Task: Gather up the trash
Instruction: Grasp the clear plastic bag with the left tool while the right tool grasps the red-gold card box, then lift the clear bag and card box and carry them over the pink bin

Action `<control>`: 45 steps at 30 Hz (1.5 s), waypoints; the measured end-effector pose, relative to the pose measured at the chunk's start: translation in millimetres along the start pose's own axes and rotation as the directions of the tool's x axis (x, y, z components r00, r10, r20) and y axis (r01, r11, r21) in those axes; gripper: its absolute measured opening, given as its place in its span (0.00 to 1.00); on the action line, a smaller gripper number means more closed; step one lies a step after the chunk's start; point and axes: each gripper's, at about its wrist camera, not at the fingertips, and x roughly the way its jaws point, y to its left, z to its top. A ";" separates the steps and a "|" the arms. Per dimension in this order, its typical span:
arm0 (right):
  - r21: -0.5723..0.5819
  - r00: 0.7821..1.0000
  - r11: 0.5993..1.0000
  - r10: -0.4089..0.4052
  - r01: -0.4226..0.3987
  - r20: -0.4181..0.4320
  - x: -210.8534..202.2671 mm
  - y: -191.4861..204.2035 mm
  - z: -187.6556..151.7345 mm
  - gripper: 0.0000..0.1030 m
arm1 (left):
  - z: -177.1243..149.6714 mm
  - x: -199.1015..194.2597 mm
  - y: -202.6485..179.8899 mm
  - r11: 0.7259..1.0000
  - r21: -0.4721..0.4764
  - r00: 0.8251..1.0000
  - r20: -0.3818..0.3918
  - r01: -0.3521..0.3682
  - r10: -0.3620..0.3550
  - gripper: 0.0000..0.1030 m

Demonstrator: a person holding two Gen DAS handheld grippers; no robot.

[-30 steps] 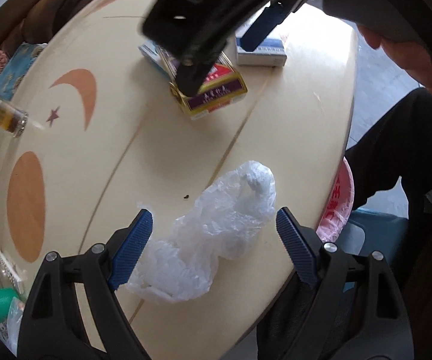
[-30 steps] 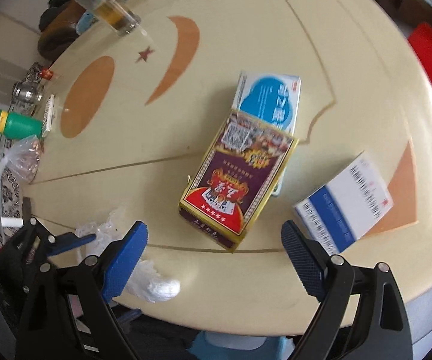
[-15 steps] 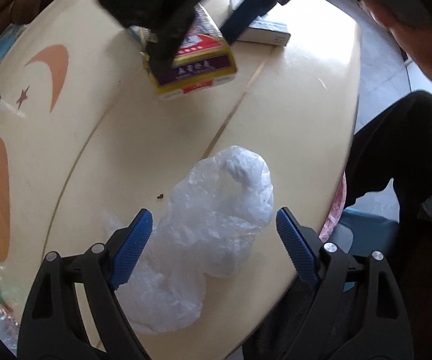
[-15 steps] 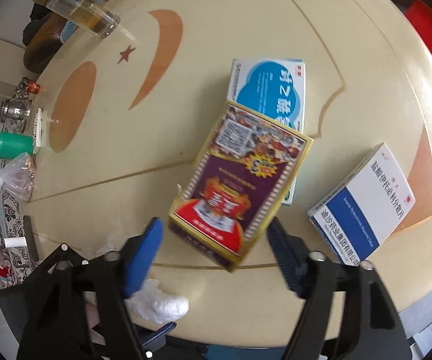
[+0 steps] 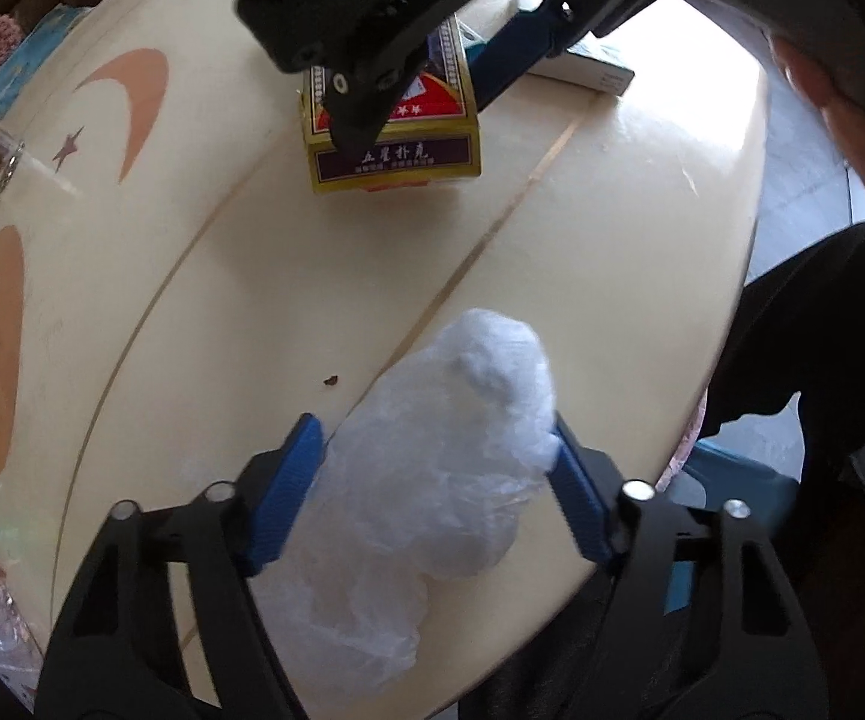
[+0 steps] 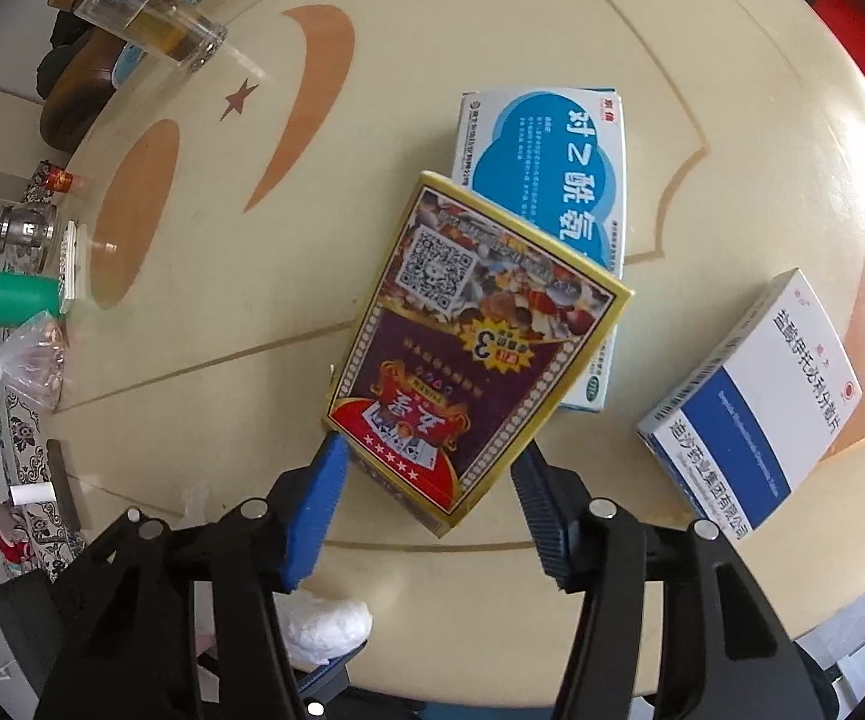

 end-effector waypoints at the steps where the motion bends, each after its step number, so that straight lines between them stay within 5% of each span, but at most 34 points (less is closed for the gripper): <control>1: -0.005 1.000 1.000 0.000 0.000 0.007 -0.7 0.5 -0.8 0.43 | -0.2 -1.1 1.1 1.000 -0.010 1.000 0.002 0.009 -0.009 0.63; 10: -0.085 0.997 0.995 0.054 -0.049 0.060 -15.0 9.0 -1.9 0.28 | -3.8 -3.4 4.5 0.996 -0.083 1.000 0.001 0.016 -0.016 0.53; 26: -0.255 0.997 0.966 0.048 -0.032 0.058 -5.5 61.5 0.0 0.22 | -9.8 -2.7 26.4 0.984 -0.171 0.999 0.020 0.038 -0.035 0.53; 31: -0.265 0.998 0.964 0.028 -0.013 0.052 10.7 73.0 6.1 0.21 | -15.9 -3.2 29.6 0.979 -0.205 0.999 0.038 0.008 0.000 0.37; 45: -0.326 0.987 0.943 -0.008 0.059 0.157 -20.6 72.1 -5.7 0.17 | -23.2 -29.5 29.3 0.956 -0.295 0.997 0.079 0.000 0.025 0.33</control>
